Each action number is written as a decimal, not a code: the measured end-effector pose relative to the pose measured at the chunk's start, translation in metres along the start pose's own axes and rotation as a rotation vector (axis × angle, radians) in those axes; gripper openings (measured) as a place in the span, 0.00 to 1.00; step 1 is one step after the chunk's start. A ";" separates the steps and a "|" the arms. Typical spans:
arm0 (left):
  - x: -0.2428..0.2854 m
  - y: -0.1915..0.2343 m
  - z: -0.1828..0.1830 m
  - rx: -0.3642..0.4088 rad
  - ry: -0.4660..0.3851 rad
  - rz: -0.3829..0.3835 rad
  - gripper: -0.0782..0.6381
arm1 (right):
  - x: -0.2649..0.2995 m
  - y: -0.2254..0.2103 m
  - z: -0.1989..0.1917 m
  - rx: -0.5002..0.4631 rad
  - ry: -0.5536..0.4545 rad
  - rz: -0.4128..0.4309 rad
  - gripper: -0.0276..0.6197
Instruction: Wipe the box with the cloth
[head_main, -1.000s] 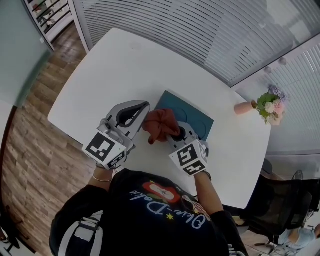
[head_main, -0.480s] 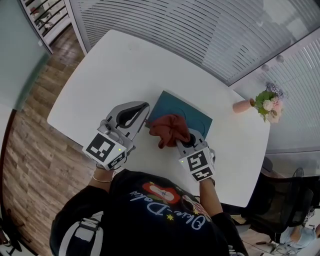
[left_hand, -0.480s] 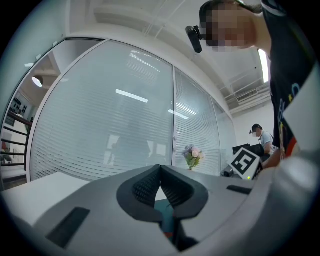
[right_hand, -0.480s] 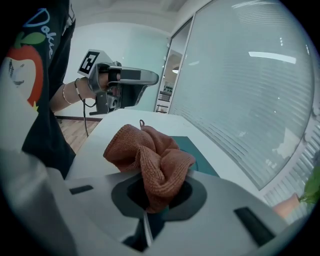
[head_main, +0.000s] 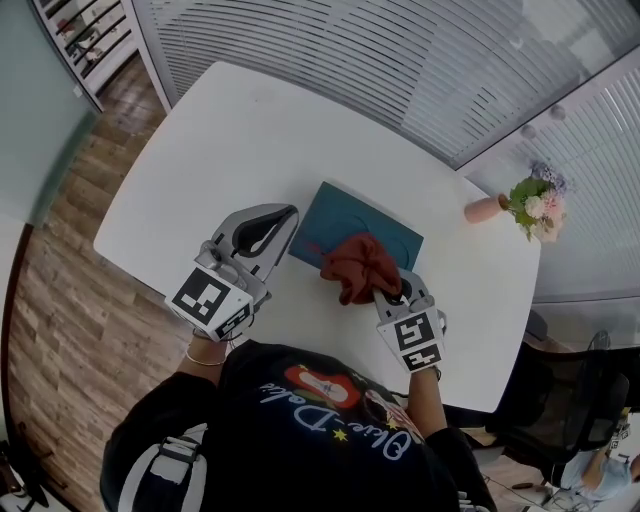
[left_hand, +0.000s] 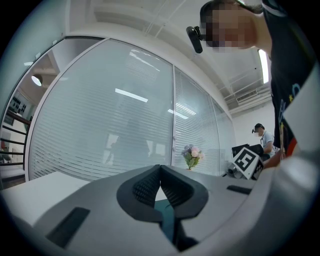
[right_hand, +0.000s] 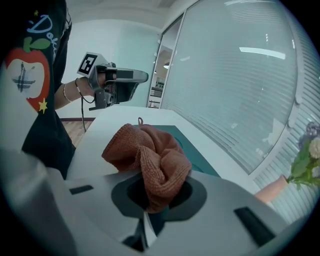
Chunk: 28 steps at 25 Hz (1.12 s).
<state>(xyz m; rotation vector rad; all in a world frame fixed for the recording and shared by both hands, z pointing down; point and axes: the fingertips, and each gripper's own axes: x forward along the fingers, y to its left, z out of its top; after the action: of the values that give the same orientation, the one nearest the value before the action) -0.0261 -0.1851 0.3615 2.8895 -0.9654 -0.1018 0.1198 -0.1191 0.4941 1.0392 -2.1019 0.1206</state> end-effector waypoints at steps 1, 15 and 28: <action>0.001 -0.001 0.000 -0.001 0.001 -0.002 0.11 | -0.002 -0.002 -0.003 0.009 0.002 -0.005 0.08; 0.005 -0.001 -0.003 -0.006 0.013 -0.006 0.11 | -0.032 -0.027 -0.040 0.112 0.047 -0.113 0.08; 0.006 -0.001 -0.005 -0.009 0.015 -0.010 0.11 | -0.050 -0.046 -0.070 0.170 0.105 -0.211 0.08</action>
<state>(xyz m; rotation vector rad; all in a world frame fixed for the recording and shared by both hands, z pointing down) -0.0204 -0.1875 0.3664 2.8836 -0.9451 -0.0849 0.2131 -0.0905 0.4981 1.3201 -1.9000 0.2478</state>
